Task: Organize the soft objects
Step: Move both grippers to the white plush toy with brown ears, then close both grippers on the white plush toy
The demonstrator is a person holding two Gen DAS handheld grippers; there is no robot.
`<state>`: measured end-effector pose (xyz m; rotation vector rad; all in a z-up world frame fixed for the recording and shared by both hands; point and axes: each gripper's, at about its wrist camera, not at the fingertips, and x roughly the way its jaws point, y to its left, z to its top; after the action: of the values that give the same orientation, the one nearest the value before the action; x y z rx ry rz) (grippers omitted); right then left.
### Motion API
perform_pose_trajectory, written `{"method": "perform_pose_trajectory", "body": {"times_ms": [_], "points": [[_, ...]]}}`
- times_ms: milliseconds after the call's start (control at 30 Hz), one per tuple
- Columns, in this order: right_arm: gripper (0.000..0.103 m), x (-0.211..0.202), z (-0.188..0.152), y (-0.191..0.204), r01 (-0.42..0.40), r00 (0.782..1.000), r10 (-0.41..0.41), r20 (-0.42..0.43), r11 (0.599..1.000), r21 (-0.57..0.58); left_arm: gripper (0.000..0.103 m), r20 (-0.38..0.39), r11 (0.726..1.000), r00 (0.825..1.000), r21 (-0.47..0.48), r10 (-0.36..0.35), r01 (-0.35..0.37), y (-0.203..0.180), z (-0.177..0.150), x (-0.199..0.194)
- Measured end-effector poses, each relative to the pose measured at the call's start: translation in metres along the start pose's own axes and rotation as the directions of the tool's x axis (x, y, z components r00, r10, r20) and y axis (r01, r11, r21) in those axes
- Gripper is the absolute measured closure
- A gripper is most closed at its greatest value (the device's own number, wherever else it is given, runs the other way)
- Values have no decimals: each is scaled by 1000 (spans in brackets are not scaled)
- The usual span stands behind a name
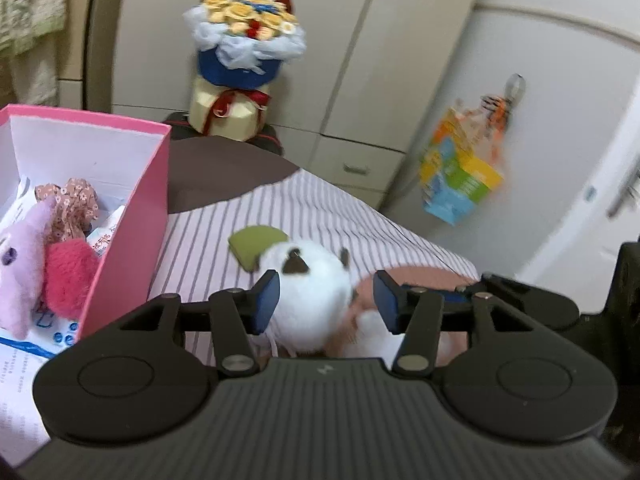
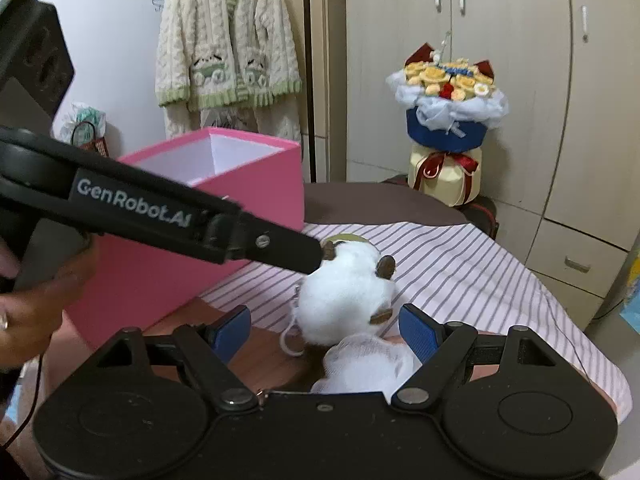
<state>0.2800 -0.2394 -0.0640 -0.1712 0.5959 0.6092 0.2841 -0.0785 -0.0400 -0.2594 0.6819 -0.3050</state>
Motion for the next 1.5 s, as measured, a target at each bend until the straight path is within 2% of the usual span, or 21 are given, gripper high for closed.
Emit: {"method": "perform_pose_trajectory", "body": {"times_ms": [100, 267, 367, 467, 667, 700, 733, 800, 1033, 1333, 1500], "points": [[19, 18, 4, -6, 6, 1000, -7, -27, 1000, -20, 52, -6, 999, 1000, -44, 15, -16, 2, -1, 16], [19, 39, 11, -12, -9, 999, 7, -51, 999, -32, 52, 3, 993, 997, -81, 83, -83, 5, -4, 32], [18, 51, 11, -15, -7, 997, 5, -74, 1000, -27, 52, -19, 992, 997, -103, 76, -78, 7, -7, 41], [18, 62, 8, -19, -12, 994, 10, -111, 1000, -16, 45, -31, 989, 997, -128, 71, -75, 11, -11, 49], [19, 75, 3, -22, -34, 989, 33, -146, 999, 0, 45, -38, 983, 998, -177, 48, -54, 15, -15, 52], [21, 76, 2, -21, -38, 989, 37, -144, 999, -3, 45, -39, 982, 998, -180, 45, -51, 15, -15, 52], [28, 76, 2, -21, -44, 989, 43, -142, 999, -5, 45, -43, 981, 998, -186, 39, -46, 16, -15, 53], [31, 76, 2, -18, -50, 989, 48, -139, 999, -11, 46, -47, 980, 998, -194, 32, -41, 18, -16, 53], [37, 68, 0, -8, -14, 992, 13, -129, 1000, -11, 50, -34, 990, 999, -133, 40, -45, 10, -20, 42], [38, 44, 5, 6, -24, 996, 26, -89, 999, 21, 50, -5, 997, 999, -63, 52, -52, -3, -18, 6], [37, 27, 7, 19, -17, 998, 19, -64, 999, 32, 50, 12, 999, 999, -32, 35, -35, -5, -20, -16]]}}
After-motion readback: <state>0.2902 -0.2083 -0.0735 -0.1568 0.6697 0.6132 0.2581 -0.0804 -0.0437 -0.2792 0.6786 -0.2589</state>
